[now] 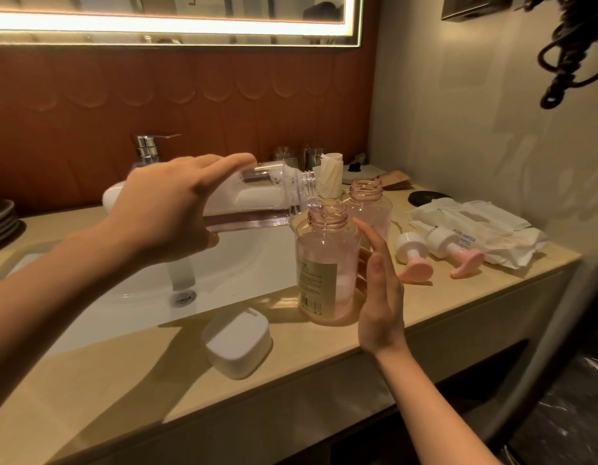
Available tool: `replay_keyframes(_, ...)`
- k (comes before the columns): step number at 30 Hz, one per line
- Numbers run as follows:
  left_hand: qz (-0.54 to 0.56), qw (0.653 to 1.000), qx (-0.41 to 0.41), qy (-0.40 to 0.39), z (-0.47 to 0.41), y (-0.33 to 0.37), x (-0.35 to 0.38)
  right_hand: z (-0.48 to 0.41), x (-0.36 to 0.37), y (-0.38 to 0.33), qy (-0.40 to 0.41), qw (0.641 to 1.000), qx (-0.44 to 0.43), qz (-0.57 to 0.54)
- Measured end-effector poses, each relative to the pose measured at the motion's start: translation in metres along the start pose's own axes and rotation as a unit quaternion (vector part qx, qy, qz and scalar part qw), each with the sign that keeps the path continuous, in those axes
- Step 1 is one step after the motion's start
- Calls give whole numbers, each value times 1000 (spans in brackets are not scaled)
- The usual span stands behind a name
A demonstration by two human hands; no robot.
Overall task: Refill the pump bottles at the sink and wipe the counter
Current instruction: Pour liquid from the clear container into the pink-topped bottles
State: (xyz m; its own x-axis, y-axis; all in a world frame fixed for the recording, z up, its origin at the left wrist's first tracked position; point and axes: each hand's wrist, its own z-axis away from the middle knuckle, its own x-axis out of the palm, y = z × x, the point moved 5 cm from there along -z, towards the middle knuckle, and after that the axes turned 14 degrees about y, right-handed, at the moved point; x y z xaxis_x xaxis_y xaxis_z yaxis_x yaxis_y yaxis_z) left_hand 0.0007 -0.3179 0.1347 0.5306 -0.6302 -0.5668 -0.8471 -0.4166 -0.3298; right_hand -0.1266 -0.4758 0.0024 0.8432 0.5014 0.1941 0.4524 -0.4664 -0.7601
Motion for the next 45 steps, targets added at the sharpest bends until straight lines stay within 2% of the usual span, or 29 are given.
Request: replay_keyframes(45,9,1000,2,6,1,1,0,1,-1,0,26,999,-14,13)
